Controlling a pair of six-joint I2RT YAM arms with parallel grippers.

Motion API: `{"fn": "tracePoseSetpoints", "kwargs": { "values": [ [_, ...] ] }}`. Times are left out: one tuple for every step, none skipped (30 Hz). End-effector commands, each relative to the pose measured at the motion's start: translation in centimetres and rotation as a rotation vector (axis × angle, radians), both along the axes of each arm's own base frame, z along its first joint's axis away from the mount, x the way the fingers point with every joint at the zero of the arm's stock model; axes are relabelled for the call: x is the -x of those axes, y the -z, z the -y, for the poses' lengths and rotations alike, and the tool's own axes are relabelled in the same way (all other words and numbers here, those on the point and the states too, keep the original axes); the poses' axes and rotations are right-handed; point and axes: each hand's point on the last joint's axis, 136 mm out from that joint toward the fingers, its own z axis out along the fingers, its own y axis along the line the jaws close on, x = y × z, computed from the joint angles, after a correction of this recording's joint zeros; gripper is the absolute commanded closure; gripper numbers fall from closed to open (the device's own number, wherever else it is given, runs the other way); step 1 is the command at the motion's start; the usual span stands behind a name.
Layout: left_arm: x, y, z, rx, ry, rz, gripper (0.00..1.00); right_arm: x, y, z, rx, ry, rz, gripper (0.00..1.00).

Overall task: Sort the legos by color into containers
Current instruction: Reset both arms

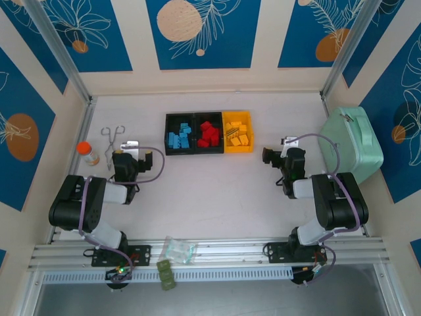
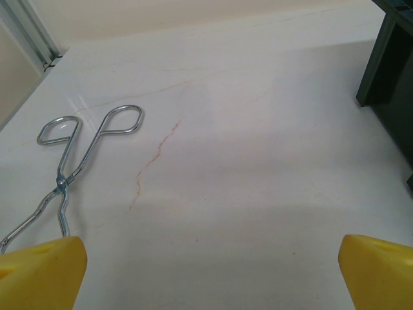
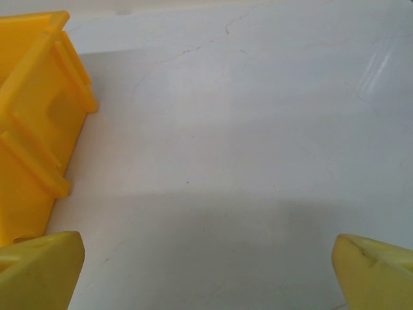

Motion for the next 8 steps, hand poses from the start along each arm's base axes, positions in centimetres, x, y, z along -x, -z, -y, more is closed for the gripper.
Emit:
{"fn": "tracePoseSetpoints", "kwargs": {
  "values": [
    [-0.7,-1.05,0.33,0.002,0.021,0.041,0.01,-0.95,-1.8,-0.21,-0.021,-0.019,0.053,0.01],
    [-0.71,-1.02,0.28,0.002,0.02,0.04,0.01,-1.03,-1.82,-0.21,-0.025,-0.02,0.05,0.01],
    [-0.71,-1.01,0.32,0.002,0.021,0.04,0.01,-0.99,-1.76,-0.21,-0.03,-0.023,0.047,0.01],
    [-0.74,-1.03,0.33,0.004,0.021,0.04,0.01,-1.0,-1.79,-0.16,-0.03,-0.022,0.048,0.01],
    [-0.74,-1.04,0.35,0.003,0.022,0.04,0.01,-1.0,-1.83,-0.22,-0.029,-0.024,0.05,0.01],
    [-0.71,-1.0,0.34,0.003,0.022,0.039,0.01,-0.98,-1.83,-0.22,-0.026,-0.023,0.052,0.01],
    [-0.72,-1.07,0.33,0.002,0.021,0.042,0.01,-0.98,-1.92,-0.21,-0.025,-0.022,0.055,0.01],
    [-0.67,-1.04,0.33,0.003,0.022,0.041,0.01,-0.94,-1.91,-0.19,-0.027,-0.021,0.056,0.01]
  ]
}}
